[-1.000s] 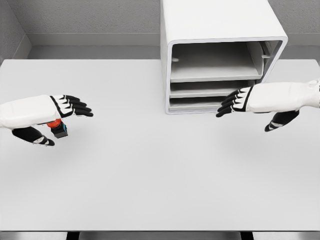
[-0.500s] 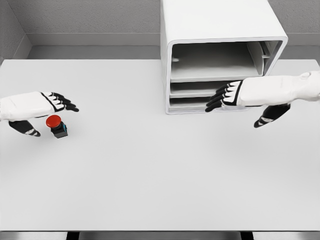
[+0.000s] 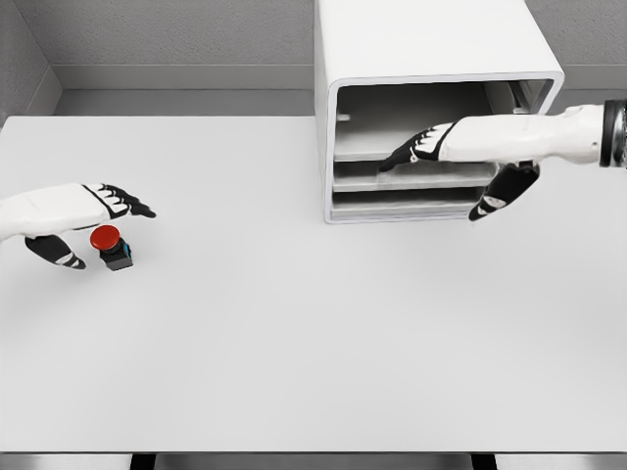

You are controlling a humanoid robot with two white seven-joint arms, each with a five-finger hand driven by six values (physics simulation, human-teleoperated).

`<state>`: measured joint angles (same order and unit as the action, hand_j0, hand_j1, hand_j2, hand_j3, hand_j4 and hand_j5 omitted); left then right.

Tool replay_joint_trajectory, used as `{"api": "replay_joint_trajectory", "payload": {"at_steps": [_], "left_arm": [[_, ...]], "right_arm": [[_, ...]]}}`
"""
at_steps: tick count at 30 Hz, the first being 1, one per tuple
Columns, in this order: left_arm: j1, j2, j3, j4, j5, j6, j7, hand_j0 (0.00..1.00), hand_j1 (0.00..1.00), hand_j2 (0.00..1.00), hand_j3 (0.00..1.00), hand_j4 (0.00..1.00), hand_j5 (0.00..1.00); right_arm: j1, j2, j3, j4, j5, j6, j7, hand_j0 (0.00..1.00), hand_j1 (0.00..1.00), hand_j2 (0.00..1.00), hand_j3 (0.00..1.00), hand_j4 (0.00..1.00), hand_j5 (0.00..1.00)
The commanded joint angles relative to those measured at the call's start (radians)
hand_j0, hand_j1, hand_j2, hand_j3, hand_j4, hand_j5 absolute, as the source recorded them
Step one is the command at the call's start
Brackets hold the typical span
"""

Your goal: Slide open multi-storey tabletop storage cabinets and put open load switch and slide close multi-storey tabletop storage cabinets

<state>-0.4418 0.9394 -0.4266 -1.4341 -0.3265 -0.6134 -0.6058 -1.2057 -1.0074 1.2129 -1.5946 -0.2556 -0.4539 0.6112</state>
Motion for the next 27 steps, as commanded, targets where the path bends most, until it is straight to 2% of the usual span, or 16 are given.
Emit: {"api": "replay_joint_trajectory", "payload": {"at_steps": [1, 5, 11, 12, 15, 19, 20, 21, 25, 27], "left_arm": [[0.0, -0.005, 0.0, 0.018, 0.004, 0.003, 0.001, 1.0, 1.0, 1.0, 1.0, 1.0, 1.0], [-0.002, -0.039, 0.0, 0.038, 0.0, 0.003, 0.0, 1.0, 1.0, 1.0, 1.0, 1.0, 1.0], [-0.014, -0.047, -0.023, 0.061, 0.0, 0.003, 0.0, 1.0, 1.0, 1.0, 1.0, 1.0, 1.0], [-0.014, -0.047, -0.023, 0.066, 0.0, 0.003, 0.001, 1.0, 1.0, 1.0, 1.0, 1.0, 1.0], [-0.014, -0.045, -0.043, 0.075, -0.002, 0.003, 0.001, 0.91, 0.91, 0.91, 0.91, 0.91, 0.91], [-0.015, -0.042, -0.058, 0.075, -0.002, 0.003, 0.001, 0.9, 0.9, 0.9, 0.9, 0.9, 0.9], [-0.017, -0.042, -0.057, 0.081, -0.002, 0.003, 0.001, 0.87, 0.87, 0.87, 0.87, 0.87, 0.87], [-0.025, -0.042, -0.058, 0.087, 0.003, 0.003, 0.003, 0.8, 0.8, 0.8, 0.8, 0.8, 0.8], [-0.026, -0.037, -0.058, 0.103, 0.007, 0.003, 0.003, 0.76, 0.76, 0.76, 0.76, 0.76, 0.76], [-0.028, -0.039, -0.058, 0.104, 0.01, 0.003, 0.001, 0.65, 0.65, 0.65, 0.65, 0.65, 0.65]], "right_arm": [[0.0, 0.027, -0.001, 0.036, -0.007, 0.031, 0.0, 1.0, 1.0, 1.0, 1.0, 1.0, 1.0], [0.0, 0.035, 0.004, 0.058, -0.005, 0.054, 0.0, 1.0, 1.0, 1.0, 1.0, 1.0, 1.0], [0.0, 0.046, 0.013, 0.064, -0.005, 0.103, 0.0, 1.0, 1.0, 1.0, 1.0, 1.0, 1.0], [0.0, 0.052, 0.023, 0.084, -0.005, 0.103, 0.0, 1.0, 1.0, 1.0, 1.0, 1.0, 1.0], [0.0, 0.059, 0.03, 0.099, -0.005, 0.101, 0.0, 1.0, 1.0, 1.0, 1.0, 1.0, 1.0], [-0.011, 0.073, 0.043, 0.128, -0.005, 0.101, 0.0, 1.0, 1.0, 1.0, 1.0, 1.0, 1.0], [-0.011, 0.073, 0.043, 0.131, -0.005, 0.103, 0.0, 1.0, 1.0, 1.0, 1.0, 1.0, 1.0], [-0.011, 0.073, 0.043, 0.139, -0.005, 0.103, 0.0, 1.0, 1.0, 1.0, 1.0, 1.0, 1.0], [-0.018, 0.085, 0.056, 0.165, -0.005, 0.101, 0.0, 1.0, 1.0, 1.0, 1.0, 1.0, 1.0], [-0.021, 0.088, 0.066, 0.174, -0.004, 0.101, 0.0, 1.0, 1.0, 1.0, 1.0, 1.0, 1.0]]}}
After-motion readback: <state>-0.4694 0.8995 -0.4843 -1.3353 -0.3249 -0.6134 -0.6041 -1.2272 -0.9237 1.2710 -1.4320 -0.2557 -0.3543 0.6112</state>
